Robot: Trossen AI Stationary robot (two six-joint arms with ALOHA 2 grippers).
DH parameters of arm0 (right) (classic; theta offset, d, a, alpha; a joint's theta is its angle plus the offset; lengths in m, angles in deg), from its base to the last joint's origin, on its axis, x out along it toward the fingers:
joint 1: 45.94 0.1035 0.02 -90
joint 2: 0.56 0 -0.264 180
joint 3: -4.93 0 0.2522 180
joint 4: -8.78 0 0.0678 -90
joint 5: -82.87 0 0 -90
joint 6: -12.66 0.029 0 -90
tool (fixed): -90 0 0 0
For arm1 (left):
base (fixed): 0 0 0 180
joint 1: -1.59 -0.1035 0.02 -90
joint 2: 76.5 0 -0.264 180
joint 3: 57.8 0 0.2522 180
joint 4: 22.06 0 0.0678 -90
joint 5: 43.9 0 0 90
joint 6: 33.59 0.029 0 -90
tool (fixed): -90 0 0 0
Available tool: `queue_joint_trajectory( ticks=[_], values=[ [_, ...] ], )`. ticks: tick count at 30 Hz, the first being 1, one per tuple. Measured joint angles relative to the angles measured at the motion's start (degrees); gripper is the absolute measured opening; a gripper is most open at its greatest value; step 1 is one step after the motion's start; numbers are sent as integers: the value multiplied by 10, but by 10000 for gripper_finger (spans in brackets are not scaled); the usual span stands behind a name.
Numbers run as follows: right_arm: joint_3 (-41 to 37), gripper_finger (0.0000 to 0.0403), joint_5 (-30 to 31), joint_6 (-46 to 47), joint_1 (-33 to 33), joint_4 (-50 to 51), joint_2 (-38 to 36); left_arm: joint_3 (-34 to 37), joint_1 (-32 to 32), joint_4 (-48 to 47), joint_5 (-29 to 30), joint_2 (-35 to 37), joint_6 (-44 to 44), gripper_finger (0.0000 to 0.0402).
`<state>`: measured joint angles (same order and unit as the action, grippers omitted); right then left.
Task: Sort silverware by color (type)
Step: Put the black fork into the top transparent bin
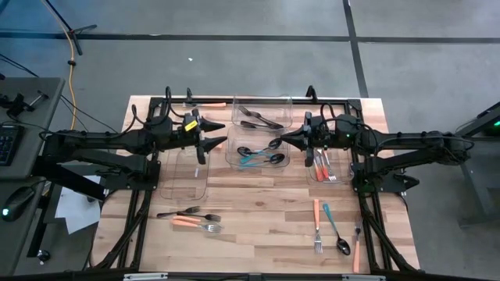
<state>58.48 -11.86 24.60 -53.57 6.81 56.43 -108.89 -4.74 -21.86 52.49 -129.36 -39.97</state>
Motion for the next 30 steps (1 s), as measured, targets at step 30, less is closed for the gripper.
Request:
queue_joint_trajectory(
  ticks=[30],
  values=[
    [0,0,0,14,-13,26,0,-220,532,-768,-35,-108,-490,174]
  ],
)
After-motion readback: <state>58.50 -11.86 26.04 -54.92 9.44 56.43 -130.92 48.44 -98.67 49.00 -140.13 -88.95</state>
